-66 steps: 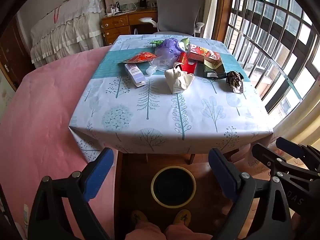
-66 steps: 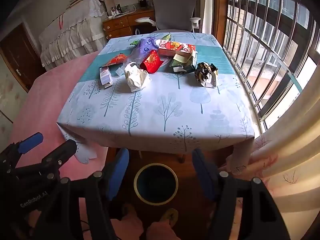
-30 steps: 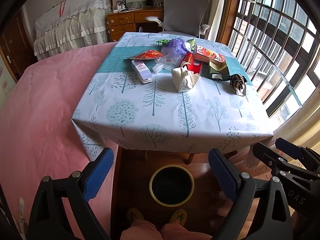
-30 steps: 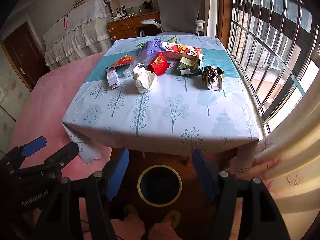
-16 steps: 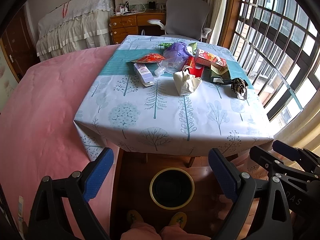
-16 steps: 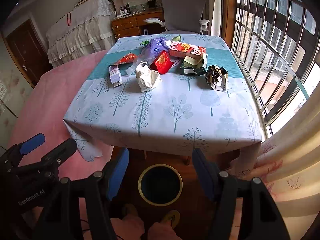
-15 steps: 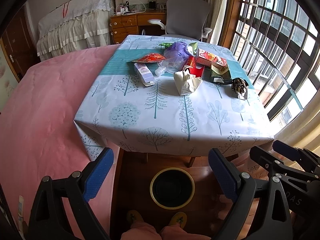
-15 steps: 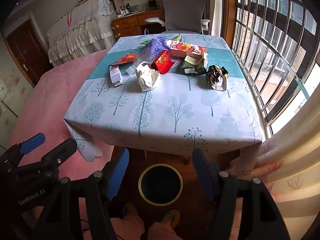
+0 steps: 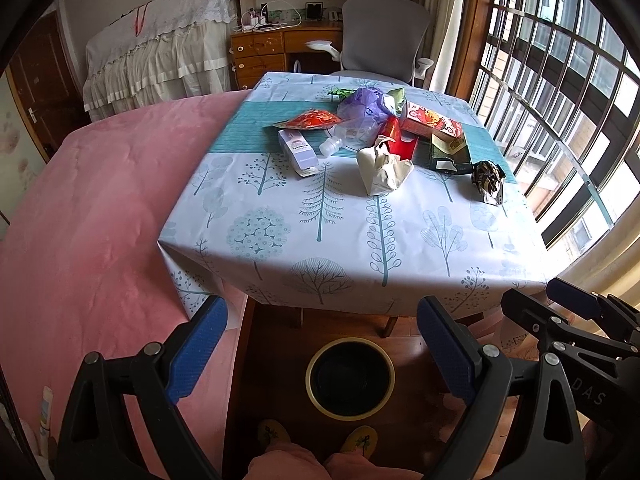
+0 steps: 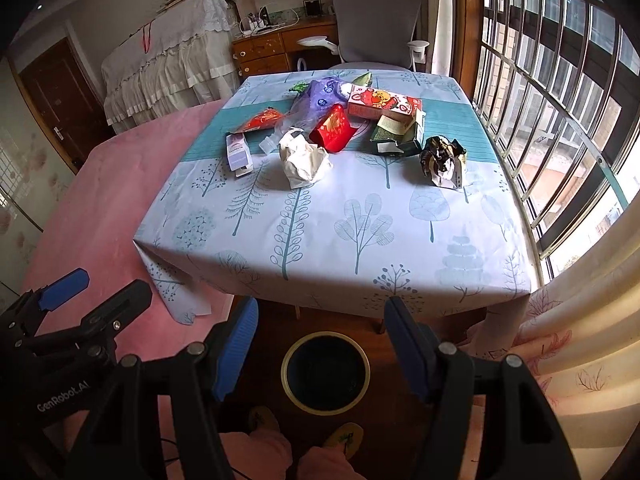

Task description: Collect trash

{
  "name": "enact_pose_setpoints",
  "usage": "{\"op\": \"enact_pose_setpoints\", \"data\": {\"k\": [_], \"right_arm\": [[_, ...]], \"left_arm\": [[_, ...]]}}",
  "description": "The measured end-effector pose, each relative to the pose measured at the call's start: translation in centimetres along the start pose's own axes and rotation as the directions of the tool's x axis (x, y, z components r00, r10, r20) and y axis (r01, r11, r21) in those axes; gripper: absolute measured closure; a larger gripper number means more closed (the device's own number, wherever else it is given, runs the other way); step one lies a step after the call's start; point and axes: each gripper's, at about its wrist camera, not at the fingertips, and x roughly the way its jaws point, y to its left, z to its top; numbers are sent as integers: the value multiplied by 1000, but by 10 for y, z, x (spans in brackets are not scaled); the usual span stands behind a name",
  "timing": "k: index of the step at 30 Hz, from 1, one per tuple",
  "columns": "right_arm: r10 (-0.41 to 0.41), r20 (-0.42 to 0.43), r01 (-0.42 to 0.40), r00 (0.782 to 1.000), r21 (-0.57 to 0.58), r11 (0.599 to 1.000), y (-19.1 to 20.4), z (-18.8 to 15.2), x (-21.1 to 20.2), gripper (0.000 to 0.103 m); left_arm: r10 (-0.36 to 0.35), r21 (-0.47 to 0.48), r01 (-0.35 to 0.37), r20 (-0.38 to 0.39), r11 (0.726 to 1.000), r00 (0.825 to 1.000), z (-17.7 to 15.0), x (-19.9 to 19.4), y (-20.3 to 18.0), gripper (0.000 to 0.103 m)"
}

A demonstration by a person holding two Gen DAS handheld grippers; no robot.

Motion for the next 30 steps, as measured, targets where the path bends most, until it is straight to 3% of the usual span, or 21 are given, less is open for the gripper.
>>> {"op": "enact_pose_setpoints", "data": {"k": [18, 25, 30], "right_arm": [[78, 19, -78, 997, -3, 997, 16, 23, 17, 37], [77, -14, -77, 997, 29, 997, 30, 60, 50, 37], [55, -43, -51, 998, 89, 995, 31, 94, 88, 37]], "left_arm": [[26, -10, -26, -5, 1000, 1000, 19, 13, 22, 8], [-6, -37, 6, -22, 999, 1000, 65, 48, 56, 8], [-81, -22, 79, -111, 997, 990, 113, 96, 73, 8]]}}
